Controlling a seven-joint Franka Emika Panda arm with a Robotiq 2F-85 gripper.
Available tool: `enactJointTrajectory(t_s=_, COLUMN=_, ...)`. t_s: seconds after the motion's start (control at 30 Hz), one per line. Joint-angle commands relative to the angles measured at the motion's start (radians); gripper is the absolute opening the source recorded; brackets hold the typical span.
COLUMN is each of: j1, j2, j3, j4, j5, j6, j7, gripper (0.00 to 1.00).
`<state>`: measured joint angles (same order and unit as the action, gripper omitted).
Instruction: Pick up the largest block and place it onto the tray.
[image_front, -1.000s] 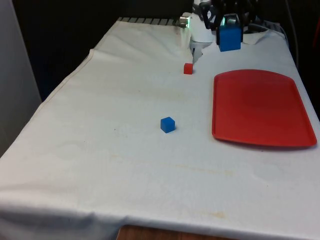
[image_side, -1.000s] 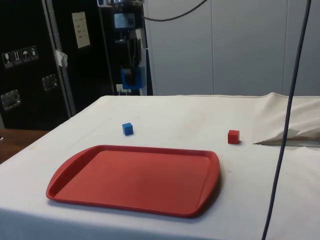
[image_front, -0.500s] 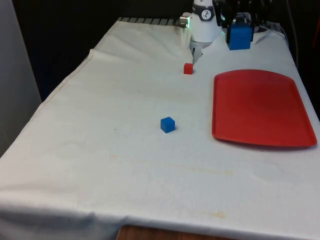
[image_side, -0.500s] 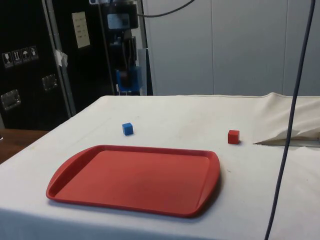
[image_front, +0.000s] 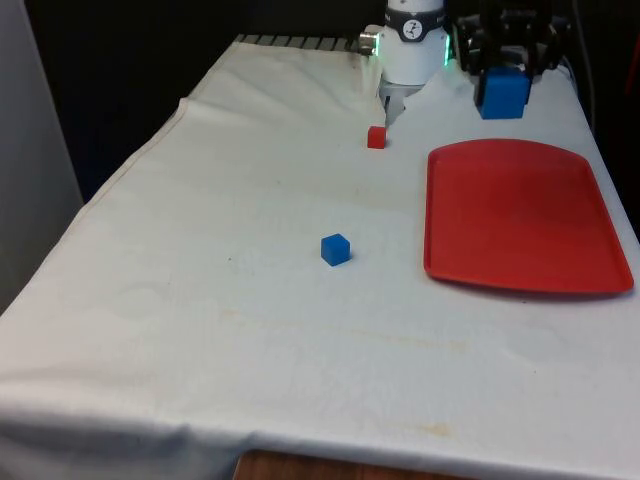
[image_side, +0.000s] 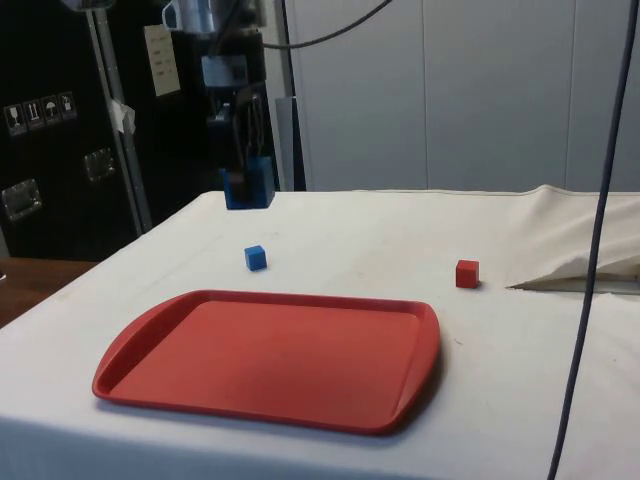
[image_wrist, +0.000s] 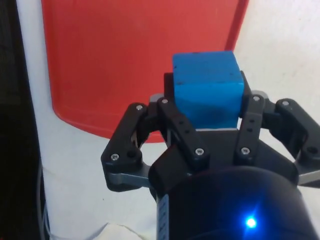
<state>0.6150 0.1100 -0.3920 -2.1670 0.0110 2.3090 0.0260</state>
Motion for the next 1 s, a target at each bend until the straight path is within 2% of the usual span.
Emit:
enactJointTrajectory(t_s=0.0, j1=0.005, j2=0.009, j3=0.002, j4=-0.001, j5=-0.017, j6=0.018, j7=0.022, gripper=0.00)
enactJointTrajectory(t_s=0.07, j1=0.005, j2=0.020, j3=0.011, j4=-0.001, j5=-0.017, j6=0.031, j7=0.031, gripper=0.00)
enactJointTrajectory(t_s=0.1, j1=0.000, j2=0.022, j3=0.018, j4=-0.001, j5=-0.002, j6=0.026, j7=0.020, gripper=0.00)
enactJointTrajectory(t_s=0.13, j1=0.005, j2=0.030, j3=0.018, j4=-0.002, j5=-0.018, j6=0.043, j7=0.039, gripper=0.00)
enactJointTrajectory(t_s=0.3, j1=0.004, j2=0.064, j3=0.034, j4=-0.006, j5=-0.013, j6=0.081, j7=0.049, gripper=0.00)
enactJointTrajectory(t_s=0.33, j1=0.000, j2=0.057, j3=0.034, j4=-0.002, j5=-0.002, j6=0.062, j7=0.034, gripper=0.00)
enactJointTrajectory(t_s=0.37, j1=0.004, j2=0.064, j3=0.034, j4=-0.006, j5=-0.013, j6=0.081, j7=0.049, gripper=0.00)
enactJointTrajectory(t_s=0.6, j1=0.002, j2=0.120, j3=0.054, j4=-0.015, j5=0.000, j6=0.139, j7=0.054, gripper=0.00)
enactJointTrajectory(t_s=0.63, j1=0.000, j2=0.117, j3=0.053, j4=-0.011, j5=-0.002, j6=0.125, j7=0.050, gripper=0.00)
enactJointTrajectory(t_s=0.67, j1=0.001, j2=0.127, j3=0.056, j4=-0.015, j5=0.002, j6=0.144, j7=0.055, gripper=0.00)
enactJointTrajectory(t_s=0.87, j1=0.000, j2=0.170, j3=0.068, j4=-0.015, j5=0.010, j6=0.177, j7=0.057, gripper=0.00)
enactJointTrajectory(t_s=0.9, j1=0.000, j2=0.169, j3=0.065, j4=-0.011, j5=0.003, j6=0.165, j7=0.056, gripper=0.00)
enactJointTrajectory(t_s=0.97, j1=0.000, j2=0.184, j3=0.071, j4=-0.016, j5=0.011, j6=0.189, j7=0.059, gripper=0.00)
